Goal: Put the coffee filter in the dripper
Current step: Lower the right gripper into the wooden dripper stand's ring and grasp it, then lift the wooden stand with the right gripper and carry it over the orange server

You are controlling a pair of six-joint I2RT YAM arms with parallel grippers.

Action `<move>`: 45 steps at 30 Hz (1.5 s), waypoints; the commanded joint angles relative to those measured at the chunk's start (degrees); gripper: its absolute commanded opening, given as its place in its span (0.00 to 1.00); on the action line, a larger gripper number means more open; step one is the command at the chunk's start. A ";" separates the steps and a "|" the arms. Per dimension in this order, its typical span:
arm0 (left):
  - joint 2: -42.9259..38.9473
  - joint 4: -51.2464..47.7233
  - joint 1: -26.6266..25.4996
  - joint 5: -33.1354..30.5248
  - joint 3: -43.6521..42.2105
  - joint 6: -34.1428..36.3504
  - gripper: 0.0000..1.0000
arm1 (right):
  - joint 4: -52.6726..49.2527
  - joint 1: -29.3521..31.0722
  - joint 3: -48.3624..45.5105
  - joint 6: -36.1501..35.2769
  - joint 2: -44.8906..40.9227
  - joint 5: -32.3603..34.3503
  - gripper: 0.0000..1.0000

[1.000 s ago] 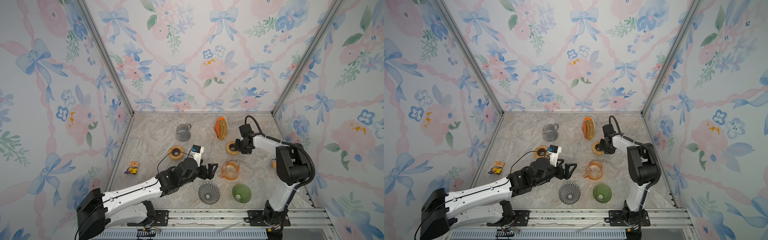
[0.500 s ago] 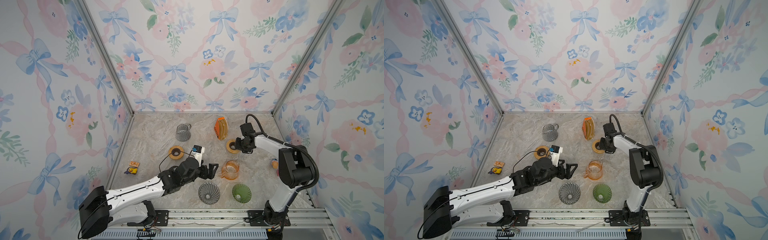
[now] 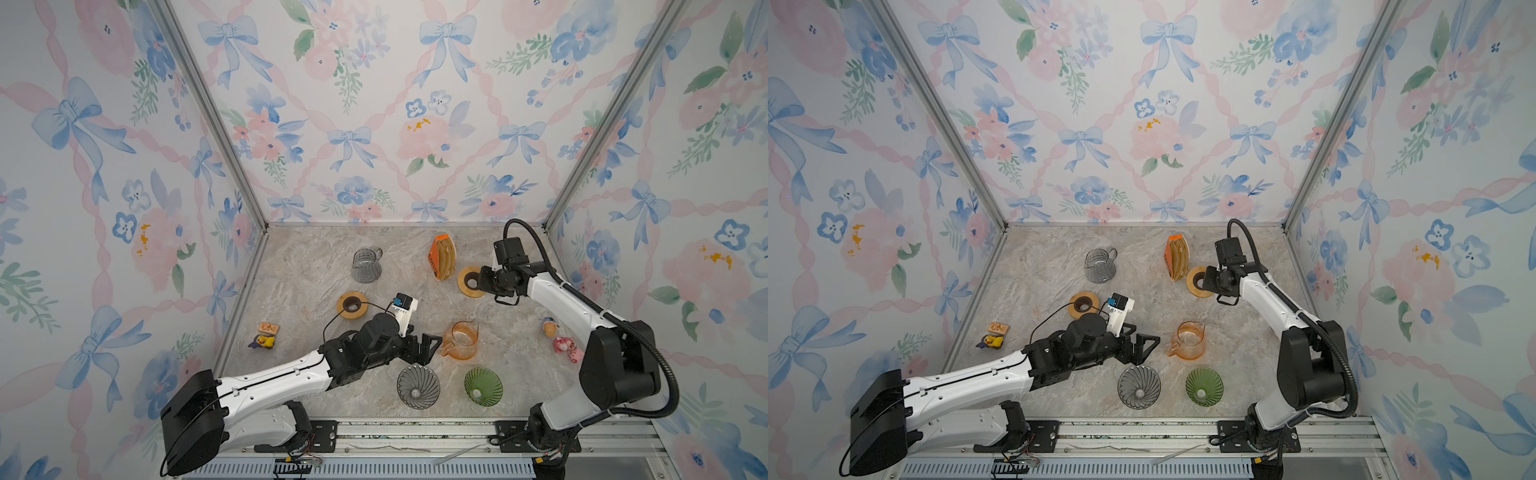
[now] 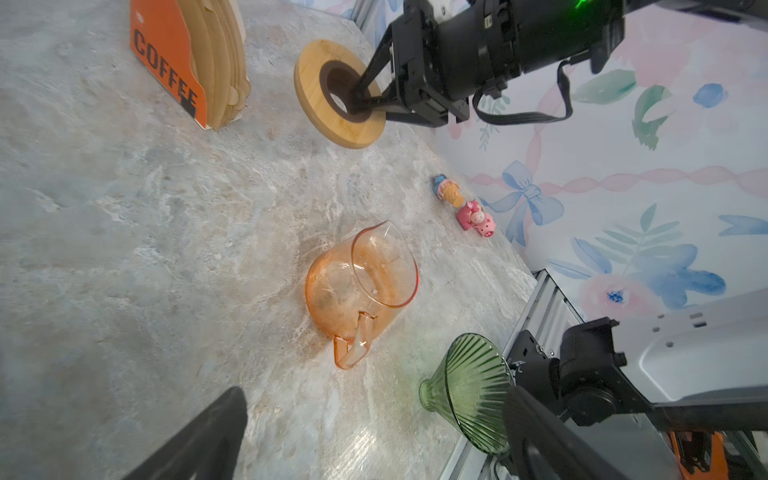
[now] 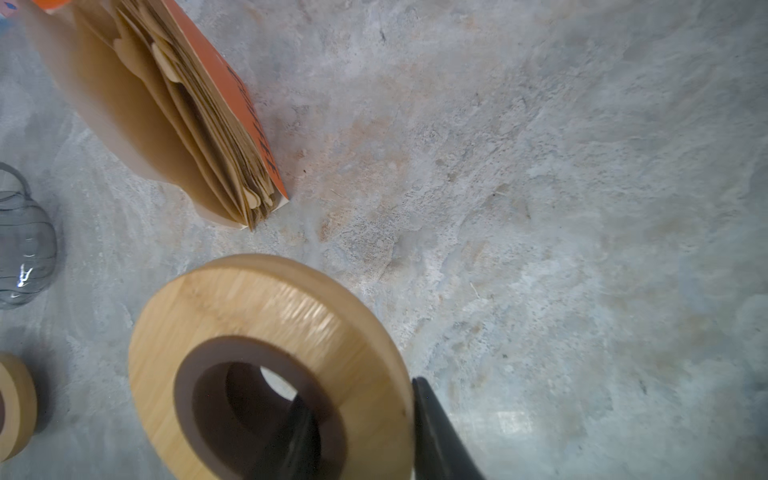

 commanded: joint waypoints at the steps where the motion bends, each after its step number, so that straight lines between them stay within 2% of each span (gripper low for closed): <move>1: 0.20 1.07 0.74 4.68 1.35 2.55 0.98 | -4.91 1.55 -0.58 -1.85 -4.16 -1.08 0.34; 15: -0.60 4.42 3.61 8.15 -1.23 -0.58 0.98 | -14.69 6.76 -5.38 -4.32 -15.58 -5.94 0.35; 19: 2.20 2.76 3.82 6.00 0.45 -3.99 0.98 | -15.92 7.50 -6.80 -5.20 -16.85 -7.39 0.35; 25: 7.26 6.63 4.02 9.28 2.50 -10.62 0.98 | -14.68 8.96 -9.37 -5.35 -18.81 -8.63 0.35; 31: 10.90 9.89 4.76 13.07 5.07 -14.68 0.91 | -13.32 10.11 -11.09 -4.69 -20.24 -10.00 0.35; 34: 11.67 10.62 4.82 14.11 5.41 -14.56 0.91 | -13.44 10.29 -11.34 -4.76 -19.77 -9.96 0.35; 40: 10.63 10.62 4.80 13.32 3.98 -12.28 0.98 | -15.07 10.51 -11.51 -4.43 -18.05 -8.35 0.36; 45: 9.52 10.55 4.85 13.54 1.82 -11.36 0.98 | -14.86 11.58 -12.11 -4.28 -17.00 -8.38 0.37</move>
